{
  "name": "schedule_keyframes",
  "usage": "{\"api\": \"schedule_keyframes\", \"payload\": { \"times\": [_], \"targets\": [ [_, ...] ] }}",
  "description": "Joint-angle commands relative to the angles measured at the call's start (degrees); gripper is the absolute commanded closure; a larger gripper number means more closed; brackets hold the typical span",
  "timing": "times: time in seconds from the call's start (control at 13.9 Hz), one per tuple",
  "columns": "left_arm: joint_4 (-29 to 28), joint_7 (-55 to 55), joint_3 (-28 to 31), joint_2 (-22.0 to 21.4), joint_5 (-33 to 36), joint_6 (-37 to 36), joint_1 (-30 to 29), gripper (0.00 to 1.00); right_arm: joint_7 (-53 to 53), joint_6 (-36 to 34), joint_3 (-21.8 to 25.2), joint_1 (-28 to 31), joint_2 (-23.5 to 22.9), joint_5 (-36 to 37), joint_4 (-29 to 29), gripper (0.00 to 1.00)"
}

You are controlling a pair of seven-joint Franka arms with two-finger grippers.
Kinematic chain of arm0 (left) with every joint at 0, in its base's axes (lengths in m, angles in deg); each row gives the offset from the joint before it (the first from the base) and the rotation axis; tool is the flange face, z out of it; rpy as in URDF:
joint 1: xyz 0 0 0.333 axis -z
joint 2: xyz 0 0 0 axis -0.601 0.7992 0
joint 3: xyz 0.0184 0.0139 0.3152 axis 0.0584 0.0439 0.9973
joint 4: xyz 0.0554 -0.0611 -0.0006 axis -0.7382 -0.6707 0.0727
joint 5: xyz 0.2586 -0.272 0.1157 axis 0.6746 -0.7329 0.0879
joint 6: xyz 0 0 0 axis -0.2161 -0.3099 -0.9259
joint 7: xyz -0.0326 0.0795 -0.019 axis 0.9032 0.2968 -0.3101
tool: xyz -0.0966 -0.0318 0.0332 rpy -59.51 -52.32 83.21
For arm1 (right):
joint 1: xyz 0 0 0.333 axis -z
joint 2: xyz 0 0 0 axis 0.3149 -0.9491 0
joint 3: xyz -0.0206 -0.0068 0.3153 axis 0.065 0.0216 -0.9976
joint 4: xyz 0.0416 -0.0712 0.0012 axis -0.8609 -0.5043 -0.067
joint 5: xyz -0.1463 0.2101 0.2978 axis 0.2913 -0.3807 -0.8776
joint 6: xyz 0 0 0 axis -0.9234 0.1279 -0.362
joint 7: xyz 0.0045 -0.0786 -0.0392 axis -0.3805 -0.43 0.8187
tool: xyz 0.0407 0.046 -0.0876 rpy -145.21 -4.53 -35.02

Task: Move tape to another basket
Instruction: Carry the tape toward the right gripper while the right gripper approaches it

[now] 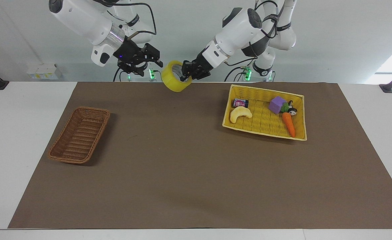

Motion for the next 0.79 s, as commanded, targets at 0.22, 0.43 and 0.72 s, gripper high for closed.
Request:
{"api": "schedule_keyframes", "payload": {
  "times": [0.22, 0.43, 0.72],
  "targets": [
    [0.5, 0.9, 0.5, 0.0, -1.4, 2.1, 2.9, 1.0, 1.7, 3.2, 0.0, 0.2, 3.1, -6.1, -6.5, 0.0],
    [0.5, 0.9, 0.1, 0.0, -2.2, 5.4, 3.4, 1.0, 3.0, 4.1, 0.1, -0.4, 4.1, -5.8, -8.0, 0.0],
    [0.5, 0.9, -0.7, 0.1, -3.3, 8.6, 3.8, 1.0, 2.3, 3.8, 0.0, -0.8, 4.1, -5.0, -7.7, 1.0]
  ]
}}
